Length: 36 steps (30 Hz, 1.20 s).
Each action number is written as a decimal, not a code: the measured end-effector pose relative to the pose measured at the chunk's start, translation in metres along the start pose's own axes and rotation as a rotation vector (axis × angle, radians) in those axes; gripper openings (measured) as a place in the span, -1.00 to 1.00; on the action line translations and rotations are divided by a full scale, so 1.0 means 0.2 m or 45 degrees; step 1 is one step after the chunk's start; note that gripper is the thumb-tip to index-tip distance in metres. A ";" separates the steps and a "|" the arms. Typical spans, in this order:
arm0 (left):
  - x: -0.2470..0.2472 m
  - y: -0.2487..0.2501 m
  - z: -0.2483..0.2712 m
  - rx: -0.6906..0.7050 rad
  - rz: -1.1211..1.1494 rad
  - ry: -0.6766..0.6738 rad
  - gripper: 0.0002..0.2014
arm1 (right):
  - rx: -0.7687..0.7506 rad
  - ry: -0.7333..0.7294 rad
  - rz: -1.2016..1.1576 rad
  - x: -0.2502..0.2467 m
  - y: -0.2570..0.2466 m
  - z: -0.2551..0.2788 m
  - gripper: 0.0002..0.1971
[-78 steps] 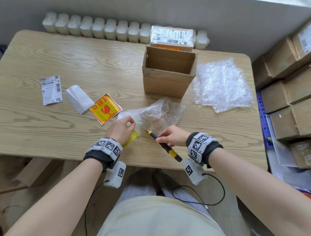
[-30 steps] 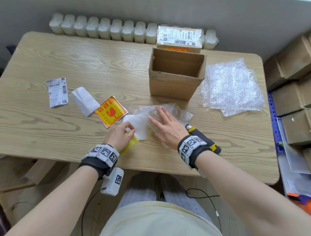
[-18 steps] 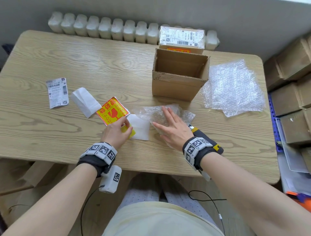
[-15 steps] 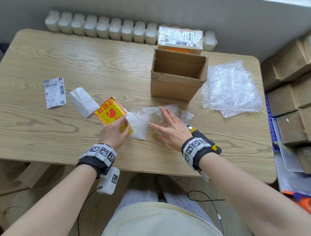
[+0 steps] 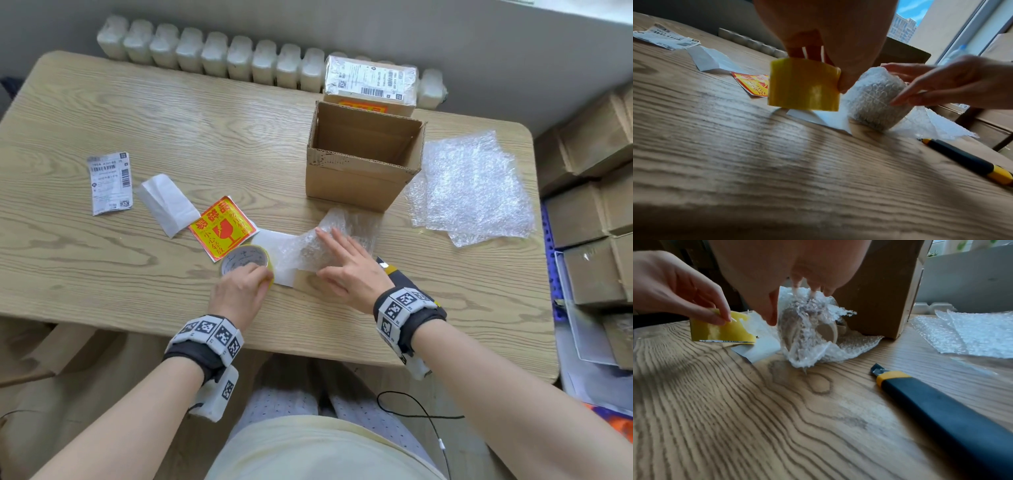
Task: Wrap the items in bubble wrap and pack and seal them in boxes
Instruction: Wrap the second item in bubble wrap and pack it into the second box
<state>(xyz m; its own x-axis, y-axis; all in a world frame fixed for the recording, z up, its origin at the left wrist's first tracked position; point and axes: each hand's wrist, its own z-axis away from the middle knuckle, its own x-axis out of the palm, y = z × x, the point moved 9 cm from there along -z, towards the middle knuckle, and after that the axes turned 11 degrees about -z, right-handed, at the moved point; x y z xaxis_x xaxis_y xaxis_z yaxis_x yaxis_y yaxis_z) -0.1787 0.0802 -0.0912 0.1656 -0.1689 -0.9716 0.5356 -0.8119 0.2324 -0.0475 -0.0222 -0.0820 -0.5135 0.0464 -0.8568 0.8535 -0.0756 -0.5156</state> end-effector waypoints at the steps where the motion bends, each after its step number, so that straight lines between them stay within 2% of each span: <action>1: 0.01 0.01 0.01 -0.003 0.005 -0.019 -0.91 | 0.024 0.047 -0.028 -0.01 0.01 0.01 -0.62; 2: 0.02 0.01 0.02 -0.012 0.028 -0.033 -0.97 | 0.066 0.088 -0.056 -0.03 0.02 0.02 -0.72; 3: 0.03 0.01 0.02 -0.033 0.047 -0.049 -0.87 | 0.112 0.132 -0.079 -0.04 0.05 0.02 -0.77; 5: 0.06 0.00 0.04 -0.074 0.040 -0.126 -0.75 | 0.226 0.163 -0.142 -0.05 0.09 0.01 -0.55; 7: 0.09 0.00 0.05 -0.145 -0.018 -0.247 -0.82 | 0.300 0.164 -0.196 -0.06 0.12 -0.02 -0.43; 11: 0.14 -0.07 0.07 -0.322 -0.097 -0.420 -0.78 | 0.345 0.155 -0.254 -0.07 0.16 -0.04 -0.33; 14: 0.17 -0.10 0.08 -0.368 -0.039 -0.487 -0.73 | 0.409 0.205 -0.363 -0.08 0.20 0.00 -0.27; 15: 0.16 -0.09 0.07 -0.367 -0.036 -0.468 -0.71 | 0.448 0.255 -0.412 -0.10 0.22 0.02 -0.32; 17: 0.11 -0.07 0.03 -0.342 -0.065 -0.329 -0.64 | 0.562 0.406 -0.511 -0.15 0.28 0.06 -0.48; 20: 0.03 -0.02 -0.02 -0.327 -0.108 -0.099 -0.54 | 0.863 0.563 -0.633 -0.22 0.44 0.12 -0.58; 23: 0.00 0.03 -0.08 -0.394 0.051 -0.060 -0.50 | 1.149 0.475 -0.733 -0.19 0.59 0.13 -0.53; 27: 0.02 0.07 -0.14 -0.712 0.554 -0.142 -0.39 | 1.367 0.395 -0.929 -0.11 0.73 0.11 -0.53; 30: 0.03 0.10 -0.19 -0.817 0.705 -0.133 -0.34 | 1.453 0.389 -0.995 -0.08 0.77 0.10 -0.54; 32: 0.05 0.09 -0.20 -0.871 0.729 -0.108 -0.40 | 1.456 0.400 -1.002 -0.06 0.78 0.09 -0.53; 36: 0.08 0.04 -0.20 -0.969 0.718 -0.047 -0.52 | 1.332 0.438 -1.037 -0.06 0.75 0.07 -0.66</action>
<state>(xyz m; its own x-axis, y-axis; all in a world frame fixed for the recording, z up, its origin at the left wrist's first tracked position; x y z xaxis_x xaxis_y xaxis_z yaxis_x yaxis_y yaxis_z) -0.1393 0.0926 -0.1026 0.5458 -0.4531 -0.7049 0.7826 -0.0248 0.6220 0.0842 -0.0483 -0.1493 -0.6544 0.6704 -0.3498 -0.2200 -0.6114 -0.7601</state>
